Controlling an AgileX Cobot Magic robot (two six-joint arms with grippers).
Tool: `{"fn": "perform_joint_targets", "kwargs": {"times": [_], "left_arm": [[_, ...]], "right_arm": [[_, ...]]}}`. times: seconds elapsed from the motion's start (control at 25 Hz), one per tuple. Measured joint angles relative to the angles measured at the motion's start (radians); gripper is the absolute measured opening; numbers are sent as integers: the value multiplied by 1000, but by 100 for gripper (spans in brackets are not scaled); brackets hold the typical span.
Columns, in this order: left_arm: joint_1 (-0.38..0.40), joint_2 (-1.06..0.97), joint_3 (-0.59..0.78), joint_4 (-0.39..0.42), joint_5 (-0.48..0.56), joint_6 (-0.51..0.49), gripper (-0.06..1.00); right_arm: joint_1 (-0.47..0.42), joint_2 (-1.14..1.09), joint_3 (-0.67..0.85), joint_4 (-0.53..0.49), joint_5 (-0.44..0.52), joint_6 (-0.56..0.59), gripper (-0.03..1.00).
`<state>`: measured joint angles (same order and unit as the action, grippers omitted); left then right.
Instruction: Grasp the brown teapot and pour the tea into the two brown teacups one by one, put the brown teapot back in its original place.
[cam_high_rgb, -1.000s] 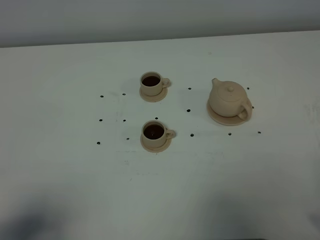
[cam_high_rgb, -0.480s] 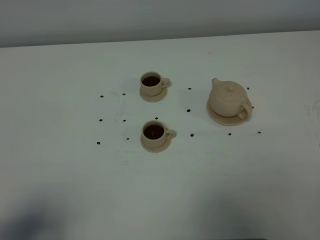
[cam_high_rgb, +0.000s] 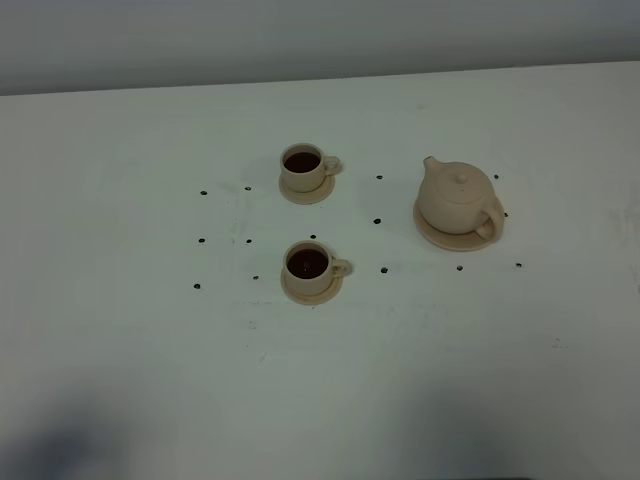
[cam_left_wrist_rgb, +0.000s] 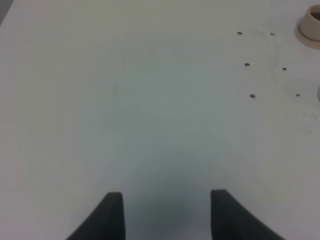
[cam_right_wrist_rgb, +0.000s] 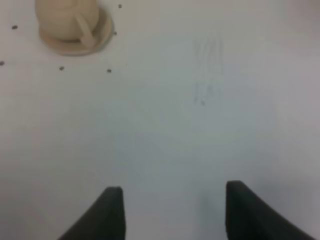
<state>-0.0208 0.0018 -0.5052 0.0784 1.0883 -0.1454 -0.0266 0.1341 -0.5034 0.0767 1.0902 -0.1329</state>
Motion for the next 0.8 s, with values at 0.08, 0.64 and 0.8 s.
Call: {"fn": "perform_joint_targets", "kwargs": {"times": [0.08,0.64,0.8], "left_arm": [[0,0,0,0,0,0,43],[0,0,0,0,0,0,43],[0,0,0,0,0,0,43]], "right_arm": [[0,-36,1,0,0,1,44],[-30,-141,7,0,1,7,40],[-30,-141,7,0,1,8,39]]}}
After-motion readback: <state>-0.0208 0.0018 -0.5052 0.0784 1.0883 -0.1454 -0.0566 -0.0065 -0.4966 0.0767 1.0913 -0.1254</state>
